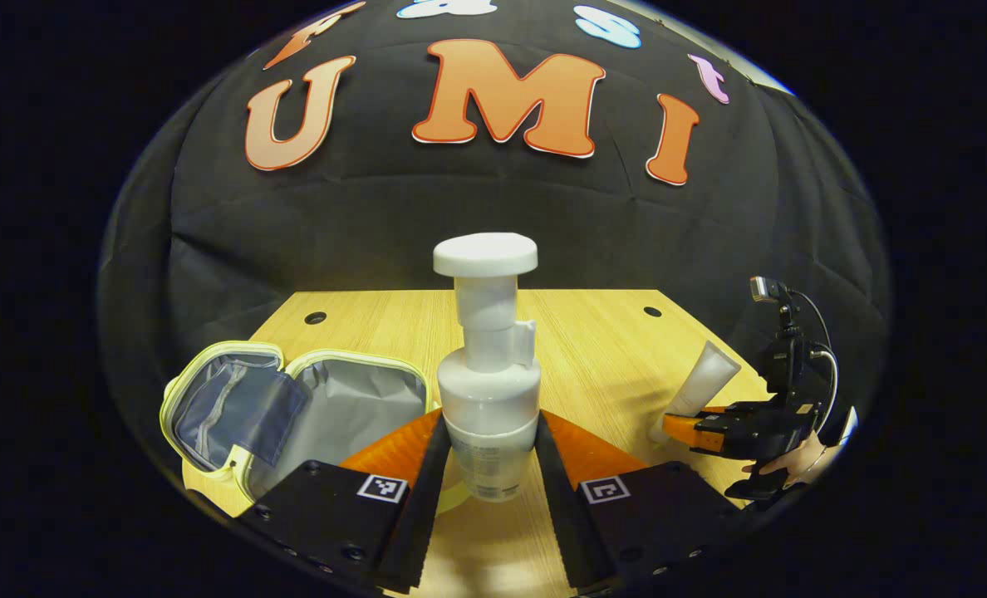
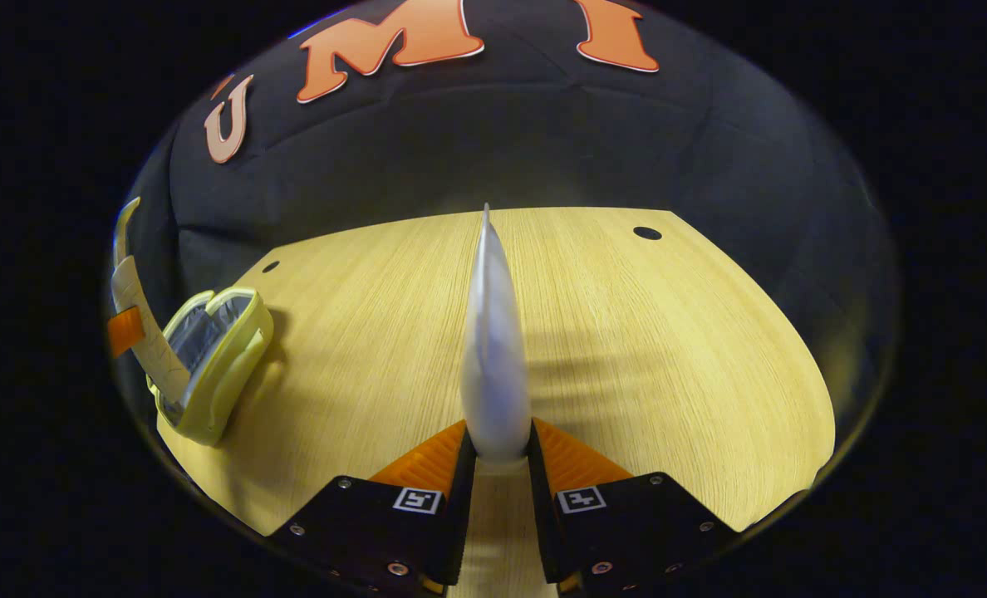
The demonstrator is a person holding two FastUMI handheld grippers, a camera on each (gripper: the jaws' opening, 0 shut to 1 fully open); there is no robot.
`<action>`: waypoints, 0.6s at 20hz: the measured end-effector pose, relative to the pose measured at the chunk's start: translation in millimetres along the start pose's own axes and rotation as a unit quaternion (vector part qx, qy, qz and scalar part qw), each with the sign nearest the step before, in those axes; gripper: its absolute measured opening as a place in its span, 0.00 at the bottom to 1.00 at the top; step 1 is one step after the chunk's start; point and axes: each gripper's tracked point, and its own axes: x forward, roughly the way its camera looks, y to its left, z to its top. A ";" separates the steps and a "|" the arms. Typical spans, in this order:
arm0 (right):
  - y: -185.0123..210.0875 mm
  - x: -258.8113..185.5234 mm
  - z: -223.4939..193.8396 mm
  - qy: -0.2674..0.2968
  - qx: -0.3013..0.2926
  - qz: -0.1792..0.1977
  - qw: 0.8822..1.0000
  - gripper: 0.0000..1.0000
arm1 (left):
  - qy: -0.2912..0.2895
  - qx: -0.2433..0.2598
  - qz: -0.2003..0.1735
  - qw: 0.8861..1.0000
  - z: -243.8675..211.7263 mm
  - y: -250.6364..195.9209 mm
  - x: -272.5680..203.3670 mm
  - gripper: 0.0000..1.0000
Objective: First open the suitcase, pack the skin care products into it, and then close the suitcase.
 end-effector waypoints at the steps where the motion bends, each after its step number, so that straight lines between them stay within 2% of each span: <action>1: 2.5 -7.0 3.0 -0.001 0.006 0.002 1.000 0.36 | 0.004 0.006 -0.004 1.000 3.4 8.0 -3.3 0.61; 4: 14.5 -32.7 20.2 -0.011 0.031 0.001 0.999 0.36 | 0.035 0.025 -0.024 0.999 11.3 39.3 -11.3 0.61; 8: 36.7 -57.4 37.8 -0.026 0.071 0.004 0.997 0.36 | 0.098 0.045 -0.033 0.994 15.9 105.5 -16.1 0.61; 12: 57.5 -72.3 39.4 -0.033 0.085 -0.001 0.996 0.36 | 0.189 0.055 -0.042 0.980 -9.1 161.7 -16.2 0.61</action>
